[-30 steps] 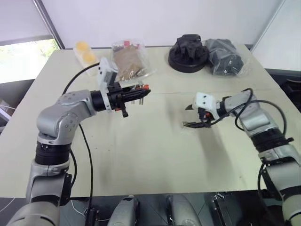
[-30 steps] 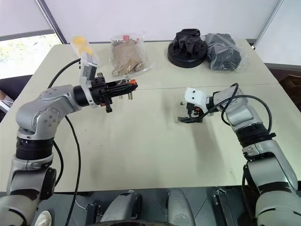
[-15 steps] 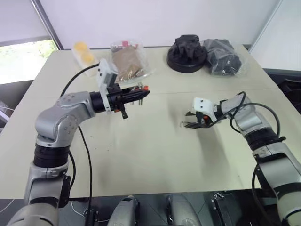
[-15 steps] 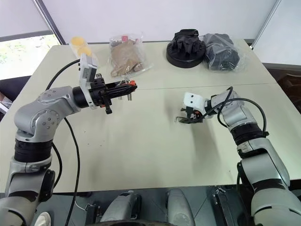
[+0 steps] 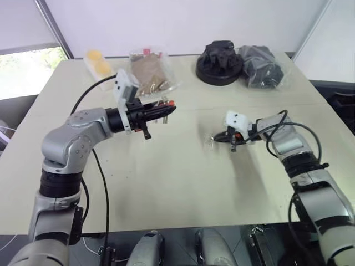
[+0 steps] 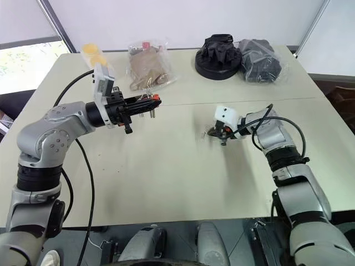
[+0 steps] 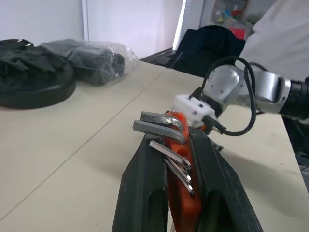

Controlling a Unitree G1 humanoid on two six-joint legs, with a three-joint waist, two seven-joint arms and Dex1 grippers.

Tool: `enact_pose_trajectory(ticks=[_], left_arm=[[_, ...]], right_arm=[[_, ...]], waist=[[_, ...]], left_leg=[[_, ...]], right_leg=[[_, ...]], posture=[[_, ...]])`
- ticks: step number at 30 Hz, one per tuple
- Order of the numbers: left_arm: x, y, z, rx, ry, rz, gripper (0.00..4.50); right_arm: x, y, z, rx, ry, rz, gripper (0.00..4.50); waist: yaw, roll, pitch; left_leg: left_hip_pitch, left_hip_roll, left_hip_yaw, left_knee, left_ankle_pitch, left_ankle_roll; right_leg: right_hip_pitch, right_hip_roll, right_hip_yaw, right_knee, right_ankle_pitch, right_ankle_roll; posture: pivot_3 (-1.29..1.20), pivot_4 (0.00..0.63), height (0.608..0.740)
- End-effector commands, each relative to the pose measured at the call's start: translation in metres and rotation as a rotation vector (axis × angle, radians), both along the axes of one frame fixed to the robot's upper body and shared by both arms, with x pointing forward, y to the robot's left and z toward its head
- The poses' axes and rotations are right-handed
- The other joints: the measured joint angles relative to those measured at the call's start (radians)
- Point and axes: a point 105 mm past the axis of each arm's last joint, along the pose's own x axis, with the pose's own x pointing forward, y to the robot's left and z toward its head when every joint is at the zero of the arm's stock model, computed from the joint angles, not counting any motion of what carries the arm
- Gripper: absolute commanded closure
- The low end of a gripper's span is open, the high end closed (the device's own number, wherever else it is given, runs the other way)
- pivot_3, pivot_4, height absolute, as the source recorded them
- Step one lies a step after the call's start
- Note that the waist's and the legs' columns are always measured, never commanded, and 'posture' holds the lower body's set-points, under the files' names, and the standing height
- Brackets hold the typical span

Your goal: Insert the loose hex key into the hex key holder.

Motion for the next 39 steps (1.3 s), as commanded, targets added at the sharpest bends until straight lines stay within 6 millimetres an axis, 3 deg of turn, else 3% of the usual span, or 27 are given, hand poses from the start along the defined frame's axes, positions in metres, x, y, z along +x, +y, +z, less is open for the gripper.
enact_pose_trajectory(ticks=[1, 6, 11, 18, 24, 34, 39], left_arm=[[-0.001, 0.002, 0.015, -0.021, -0.063, 0.010, 4.50], [0.001, 0.003, 0.015, -0.026, -0.064, 0.017, 4.50], [0.007, 0.007, 0.018, -0.037, -0.077, 0.055, 4.50], [0.016, 0.013, 0.020, -0.049, -0.092, 0.094, 4.50], [0.020, 0.012, 0.026, -0.067, -0.107, 0.102, 4.50], [0.023, 0.002, 0.032, -0.097, -0.118, 0.089, 4.50], [0.022, -0.001, 0.032, -0.097, -0.115, 0.079, 4.50]], right_arm=[[0.013, 0.009, 0.082, 0.187, -0.364, -0.083, 4.48], [0.009, 0.025, 0.148, 0.494, -0.562, -0.195, 4.48], [-0.015, 0.048, 0.182, 0.853, -0.480, -0.153, 4.48], [-0.045, 0.072, 0.185, 1.006, -0.351, -0.014, 4.48], [-0.059, 0.087, 0.183, 0.998, -0.366, 0.055, 4.48], [-0.066, 0.105, 0.171, 0.980, -0.390, 0.088, 4.48], [-0.066, 0.109, 0.176, 0.993, -0.422, 0.084, 4.48]], waist=[[0.002, 0.000, 0.000], [0.004, 0.000, 0.000], [0.002, 0.000, 0.000], [0.004, 0.000, 0.000], [0.001, 0.000, 0.000], [0.001, 0.000, 0.000], [0.001, 0.000, 0.000]], left_leg=[[0.000, 0.000, 0.000, 0.000, 0.000, 0.000], [-0.001, -0.001, -0.001, 0.001, 0.000, 0.000], [0.000, 0.000, -0.001, 0.000, 0.000, 0.000], [0.000, -0.001, -0.002, 0.000, 0.000, 0.000], [0.000, -0.001, -0.002, 0.000, 0.000, 0.000], [0.000, -0.001, -0.001, 0.000, 0.000, 0.000], [0.000, -0.001, -0.001, 0.000, 0.000, 0.000]], right_leg=[[0.000, 0.000, 0.000, 0.000, 0.000, 0.000], [0.000, -0.001, 0.000, 0.000, 0.000, 0.000], [0.000, -0.001, 0.000, 0.000, 0.000, 0.000], [0.000, -0.001, 0.000, 0.001, 0.000, 0.000], [-0.001, -0.001, 0.000, 0.002, 0.000, 0.000], [-0.001, 0.000, 0.000, 0.003, 0.000, 0.000], [-0.001, 0.000, 0.000, 0.003, 0.000, 0.000]], posture=[[0.00, 0.150, 0.740], [0.00, 0.150, 0.740], [0.00, 0.150, 0.740], [0.00, 0.150, 0.740], [0.00, 0.150, 0.740], [0.00, 0.150, 0.740], [0.00, 0.150, 0.740]])
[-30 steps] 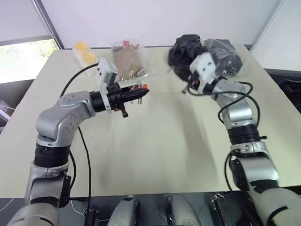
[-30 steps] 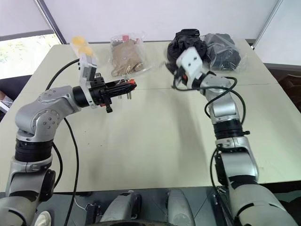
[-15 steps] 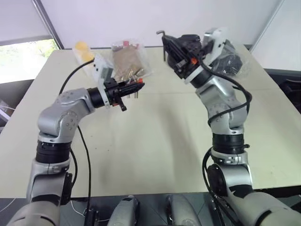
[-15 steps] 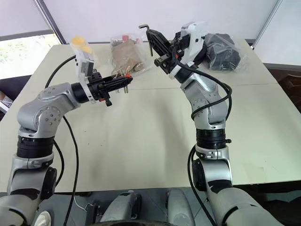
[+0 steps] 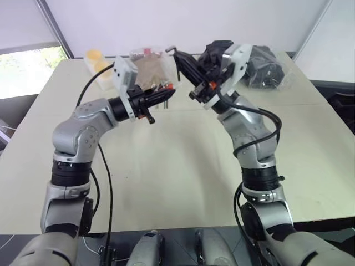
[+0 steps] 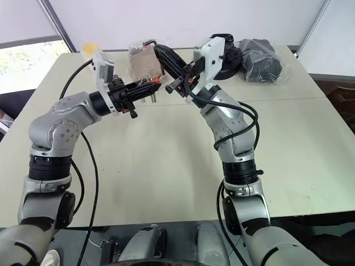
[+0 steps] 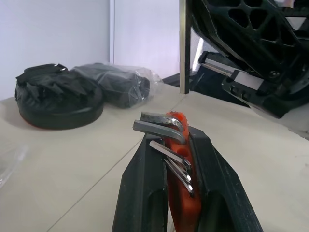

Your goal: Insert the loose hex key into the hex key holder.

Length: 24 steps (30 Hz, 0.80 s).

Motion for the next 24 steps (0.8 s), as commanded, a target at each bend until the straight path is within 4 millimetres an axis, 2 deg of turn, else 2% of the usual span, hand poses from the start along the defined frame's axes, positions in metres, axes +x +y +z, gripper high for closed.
enact_pose_trajectory(ticks=[1, 5, 14, 24], left_arm=[[-0.004, -0.001, 0.016, -0.009, -0.068, -0.008, 4.50], [-0.004, -0.001, 0.016, -0.007, -0.067, -0.009, 4.50], [-0.003, -0.002, 0.018, -0.014, -0.072, -0.007, 4.50], [-0.004, -0.002, 0.020, -0.021, -0.075, 0.000, 4.50]], right_arm=[[-0.010, 0.003, 0.018, 0.035, -0.079, 0.005, 4.48], [-0.012, 0.007, 0.019, 0.042, -0.081, 0.026, 4.48], [-0.007, 0.014, 0.002, 0.028, -0.056, 0.034, 4.48], [-0.006, 0.015, -0.004, 0.012, -0.053, 0.029, 4.48]], waist=[[0.000, 0.000, 0.000], [0.000, 0.000, 0.000], [0.000, 0.000, 0.000], [0.000, 0.000, 0.000]], left_leg=[[0.000, 0.000, 0.000, 0.000, 0.000, 0.000], [0.000, 0.000, 0.000, 0.000, 0.000, 0.000], [0.000, 0.000, 0.000, 0.000, 0.000, 0.000], [0.000, 0.000, 0.000, 0.000, 0.000, 0.000]], right_leg=[[0.000, 0.000, 0.000, 0.000, 0.000, 0.000], [0.000, 0.000, 0.000, 0.000, 0.000, 0.000], [0.000, 0.000, 0.000, 0.000, 0.000, 0.000], [0.000, 0.000, 0.000, 0.000, 0.000, 0.000]], posture=[[0.00, 0.150, 0.740], [0.00, 0.150, 0.740], [0.00, 0.150, 0.740], [0.00, 0.150, 0.740]])
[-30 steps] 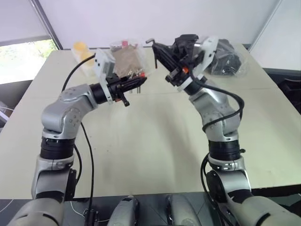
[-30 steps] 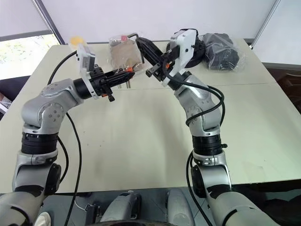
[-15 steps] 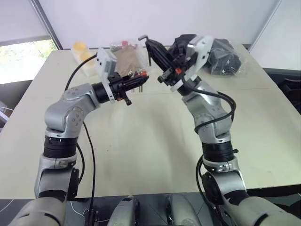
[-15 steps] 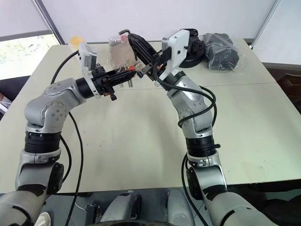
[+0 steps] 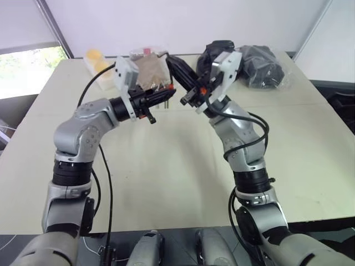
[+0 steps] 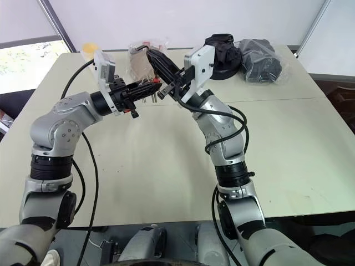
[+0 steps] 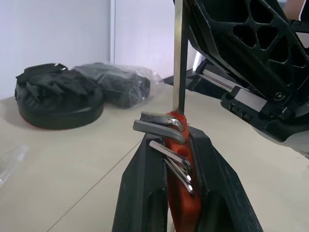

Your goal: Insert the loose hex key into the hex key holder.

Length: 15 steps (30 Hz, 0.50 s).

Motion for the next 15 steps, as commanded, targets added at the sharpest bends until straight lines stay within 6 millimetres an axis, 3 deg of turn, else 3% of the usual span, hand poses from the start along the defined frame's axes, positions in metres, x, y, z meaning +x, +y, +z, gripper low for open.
enact_pose_trajectory(ticks=[1, 15], left_arm=[[-0.0050, -0.0006, 0.0199, -0.021, -0.076, -0.007, 4.50], [-0.0065, -0.0041, 0.0203, -0.027, -0.077, -0.020, 4.50]], right_arm=[[-0.0056, 0.0014, 0.0076, 0.009, -0.038, 0.008, 4.48], [-0.0052, 0.0011, 0.0094, 0.011, -0.038, -0.004, 4.48]], waist=[[0.000, 0.000, 0.000], [0.001, 0.000, 0.000]], left_leg=[[0.000, 0.000, 0.000, 0.000, 0.000, 0.000], [0.000, 0.000, 0.000, 0.000, 0.000, 0.000]], right_leg=[[0.000, 0.000, 0.000, 0.000, 0.000, 0.000], [0.000, 0.000, 0.000, 0.000, 0.000, 0.000]], posture=[[0.00, 0.150, 0.740], [0.00, 0.150, 0.740]])
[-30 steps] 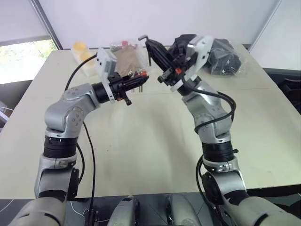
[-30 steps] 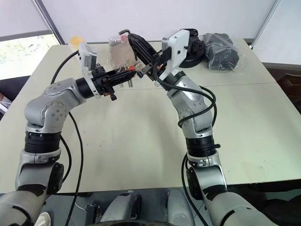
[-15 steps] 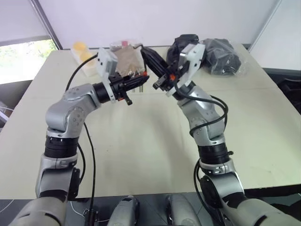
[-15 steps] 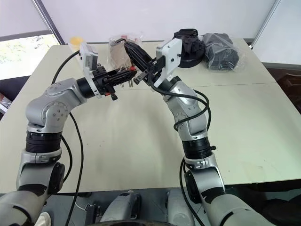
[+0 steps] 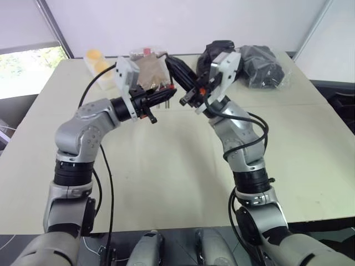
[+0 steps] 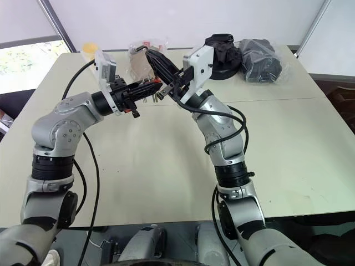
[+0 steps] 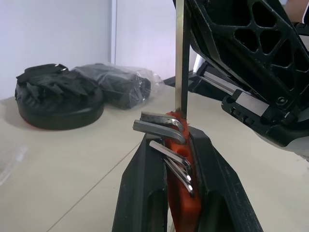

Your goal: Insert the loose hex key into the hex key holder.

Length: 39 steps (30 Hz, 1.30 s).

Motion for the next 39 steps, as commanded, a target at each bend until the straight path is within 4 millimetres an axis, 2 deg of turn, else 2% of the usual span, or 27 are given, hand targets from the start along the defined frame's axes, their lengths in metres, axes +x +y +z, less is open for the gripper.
enact_pose_trajectory(ticks=[1, 39], left_arm=[[-0.0068, -0.0024, 0.0204, -0.019, -0.079, -0.019, 4.50], [-0.0103, -0.0061, 0.0194, -0.026, -0.072, -0.032, 4.50]], right_arm=[[-0.0056, 0.0007, 0.0095, 0.013, -0.039, 0.003, 4.48], [-0.0048, 0.0015, 0.0066, 0.010, -0.032, -0.006, 4.48]], waist=[[0.000, 0.000, 0.000], [0.000, 0.000, 0.000]], left_leg=[[0.000, 0.000, 0.000, 0.000, 0.000, 0.000], [0.000, 0.000, 0.000, 0.000, 0.000, 0.000]], right_leg=[[0.000, 0.000, 0.000, 0.000, 0.000, 0.000], [0.000, 0.000, 0.000, 0.000, 0.000, 0.000]], posture=[[0.00, 0.150, 0.740], [0.00, 0.150, 0.740]])
